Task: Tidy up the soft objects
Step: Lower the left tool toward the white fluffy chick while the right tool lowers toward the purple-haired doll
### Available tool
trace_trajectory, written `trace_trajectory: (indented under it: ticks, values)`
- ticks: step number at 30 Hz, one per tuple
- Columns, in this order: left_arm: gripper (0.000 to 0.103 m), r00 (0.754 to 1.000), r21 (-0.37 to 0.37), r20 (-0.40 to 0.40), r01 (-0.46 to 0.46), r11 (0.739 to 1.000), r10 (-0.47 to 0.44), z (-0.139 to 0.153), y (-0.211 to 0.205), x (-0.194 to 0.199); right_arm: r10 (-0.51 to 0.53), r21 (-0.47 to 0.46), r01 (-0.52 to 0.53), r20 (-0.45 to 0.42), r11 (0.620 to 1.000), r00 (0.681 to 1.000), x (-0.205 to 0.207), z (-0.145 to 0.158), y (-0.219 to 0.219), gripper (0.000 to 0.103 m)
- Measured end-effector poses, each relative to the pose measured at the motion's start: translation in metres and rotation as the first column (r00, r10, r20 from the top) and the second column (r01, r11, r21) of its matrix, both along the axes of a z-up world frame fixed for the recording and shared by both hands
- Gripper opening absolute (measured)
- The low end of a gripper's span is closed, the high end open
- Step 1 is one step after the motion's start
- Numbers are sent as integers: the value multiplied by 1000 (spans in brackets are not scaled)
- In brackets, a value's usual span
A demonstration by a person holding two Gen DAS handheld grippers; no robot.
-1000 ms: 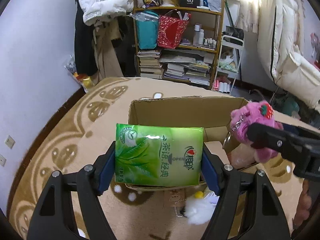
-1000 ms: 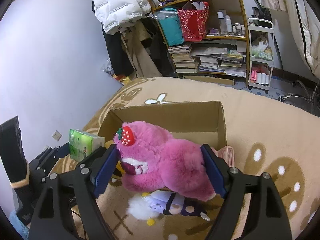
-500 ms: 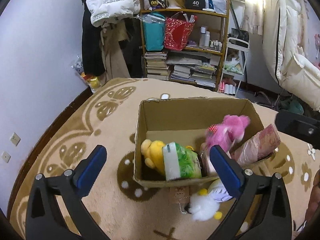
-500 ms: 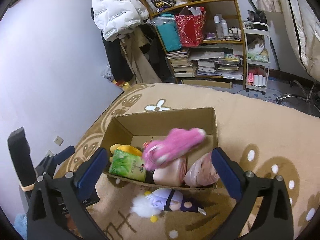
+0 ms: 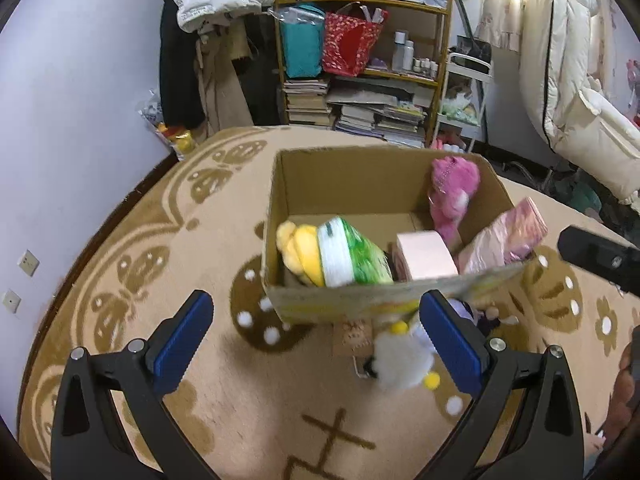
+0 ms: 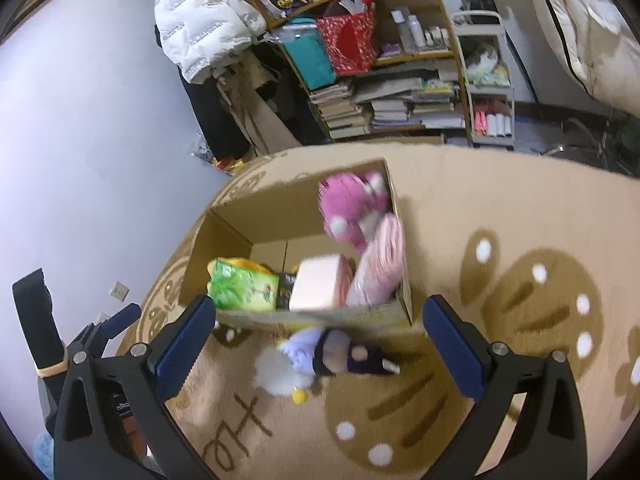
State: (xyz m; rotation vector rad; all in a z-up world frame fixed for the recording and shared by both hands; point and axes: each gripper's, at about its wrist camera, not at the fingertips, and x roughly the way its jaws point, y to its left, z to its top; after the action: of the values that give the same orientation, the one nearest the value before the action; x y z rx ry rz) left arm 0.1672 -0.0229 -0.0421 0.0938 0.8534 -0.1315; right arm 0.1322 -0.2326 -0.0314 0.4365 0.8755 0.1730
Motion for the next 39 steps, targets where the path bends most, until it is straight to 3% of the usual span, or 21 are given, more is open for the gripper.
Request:
trace_trajectory:
  ticks: [15,35,39]
  values:
    - [102,997,17,-60,59,998,-57,-30,-12,-15,-26,57,29,-50,998,998,-16,-30,-2,103]
    - [102,979,-2,-182,90,996,-89,-66,-28,-2,35,75,-24,-144,997,989,-3,-79,10,103]
    - [102,977,27,-187,110,994,-103,-73,-33,-1,27,79,-16,-138,997,990,-2,-83,10,103]
